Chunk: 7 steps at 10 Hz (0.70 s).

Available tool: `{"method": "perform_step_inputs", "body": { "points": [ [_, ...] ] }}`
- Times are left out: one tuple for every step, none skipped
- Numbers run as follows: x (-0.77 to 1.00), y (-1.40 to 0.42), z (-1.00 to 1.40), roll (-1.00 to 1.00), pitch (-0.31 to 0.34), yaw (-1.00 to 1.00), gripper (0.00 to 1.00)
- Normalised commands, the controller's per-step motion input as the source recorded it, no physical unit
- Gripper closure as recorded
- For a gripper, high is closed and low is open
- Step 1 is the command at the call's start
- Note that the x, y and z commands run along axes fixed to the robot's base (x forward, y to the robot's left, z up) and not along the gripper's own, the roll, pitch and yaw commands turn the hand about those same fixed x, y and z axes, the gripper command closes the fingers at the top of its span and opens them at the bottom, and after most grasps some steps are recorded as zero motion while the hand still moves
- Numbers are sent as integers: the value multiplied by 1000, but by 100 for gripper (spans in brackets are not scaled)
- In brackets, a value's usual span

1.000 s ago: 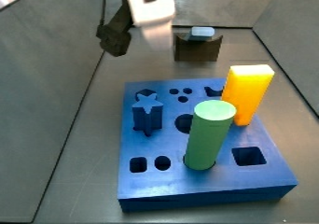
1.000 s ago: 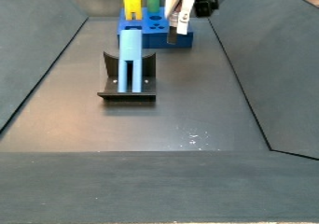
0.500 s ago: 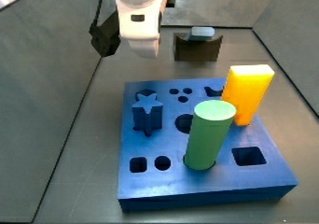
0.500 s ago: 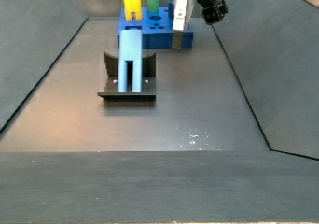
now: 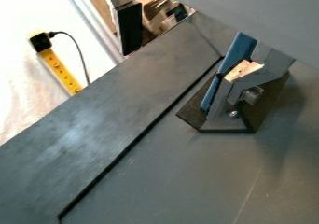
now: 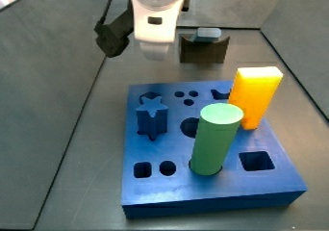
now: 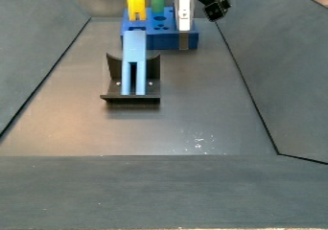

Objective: Pick up the square-circle object. Move up. Place the square-circle object on the fixture. Regrasp the square-circle object. Move to above the board. Insert the square-circle object.
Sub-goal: Regrasp the square-circle object.

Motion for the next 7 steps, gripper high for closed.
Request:
{"method": "perform_step_inputs", "body": {
  "points": [
    [55,-36,-3,70,2,382,0],
    [44,-36,-10,66,-58,336,0],
    [40,-42,-11,66,-106,261,0],
    [1000,-23,-7,57,-69,122,0],
    [1000,-21,-11,59,-64,66,0],
    [1000,-18,-28,77,-47,22,0],
    [1000,-16,-28,87,-36,-1,0]
  ]
}}
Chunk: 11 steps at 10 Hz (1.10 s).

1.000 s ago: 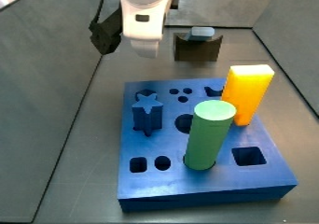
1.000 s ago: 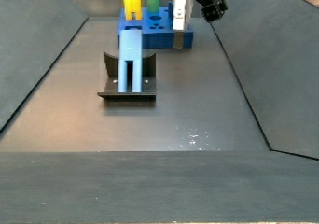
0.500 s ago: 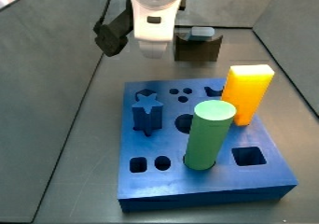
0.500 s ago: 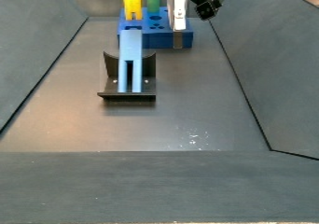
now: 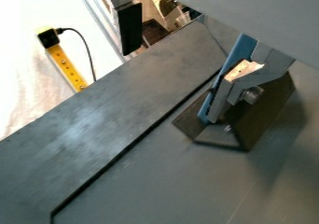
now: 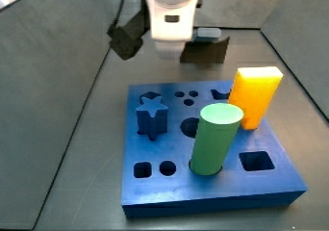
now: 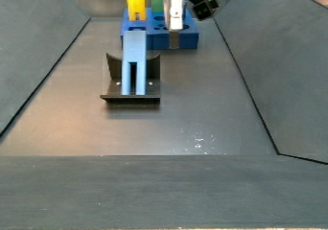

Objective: Pick up the square-circle object. Move up. Place the square-circle object on the fixture. Regrasp the square-circle object. Move to above the board. Insert the square-circle object.
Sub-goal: Regrasp the square-circle object.

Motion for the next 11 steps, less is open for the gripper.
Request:
{"method": "perform_step_inputs", "body": {
  "points": [
    [1000,-14,-27,94,-18,-17,0],
    [1000,-14,-33,98,2,-27,0],
    [1000,-12,-38,102,23,-34,0],
    [1000,-12,-41,101,55,-34,0],
    [1000,-10,-43,101,79,-26,0],
    [1000,-11,-41,101,96,-15,0],
    [885,-10,-41,107,110,5,0],
    [802,-10,-35,112,115,21,0],
    [722,-11,-35,116,120,37,0],
    [645,-13,-34,119,120,51,0],
    [544,-13,-31,119,120,65,0]
  ]
}}
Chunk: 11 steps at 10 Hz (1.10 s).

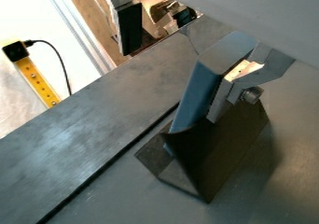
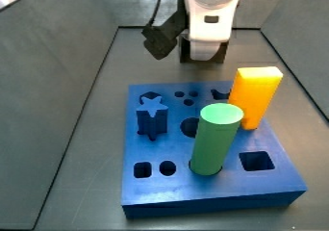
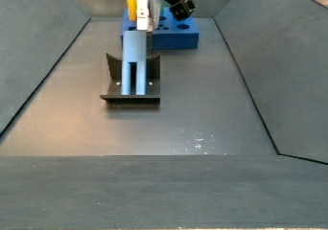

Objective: Pick up the square-circle object. Move up. Place the square-circle object on the fixture. Regrasp the square-circle object. Move to above the board. Insert the square-circle object.
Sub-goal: Regrasp the square-circle object, then move to above the board.

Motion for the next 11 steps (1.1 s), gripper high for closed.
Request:
{"method": "perform_step_inputs", "body": {
  "points": [
    [472,-16,-33,115,118,73,0],
    [400,-18,-26,113,115,80,0],
    [307,-18,-28,113,116,87,0],
    [241,-19,-24,112,114,89,0],
    [198,-23,-25,109,112,89,0],
    [0,0,0,0,0,0,100],
    [-47,125,1000,-264,-1,509,100],
    [-48,123,1000,-266,-2,493,100],
    [-44,106,1000,-209,-80,364,100],
    [-44,93,1000,-147,-140,265,100],
    [-46,87,1000,-111,-172,177,100]
  ]
}}
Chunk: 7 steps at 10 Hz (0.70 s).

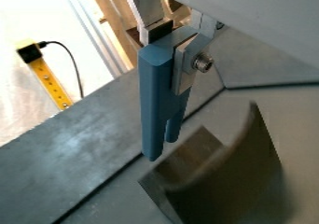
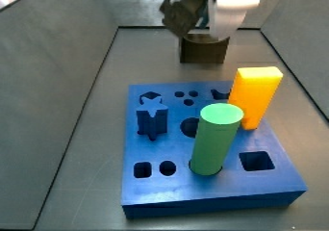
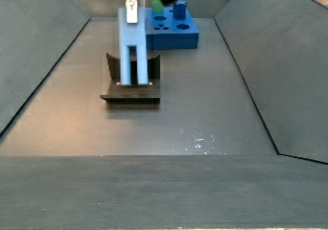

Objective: Pick up the square-circle object. Move up. Place the square-circle object on the fixture. Regrasp the square-circle object. Move to above the board. Insert the square-circle object.
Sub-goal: Move to above the board.

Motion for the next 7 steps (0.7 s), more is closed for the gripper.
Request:
{"method": "perform_step_inputs", "body": {
  "points": [
    [-52,79,1000,-89,-172,86,100],
    [-55,70,1000,-80,-156,28,100],
    [-59,64,1000,-80,-136,-4,100],
    [-61,52,1000,-90,-90,-60,100],
    [-55,38,863,-103,-38,-101,100],
    [-48,23,695,-112,0,-108,100],
    [-41,16,525,-114,36,-100,100]
  ]
}}
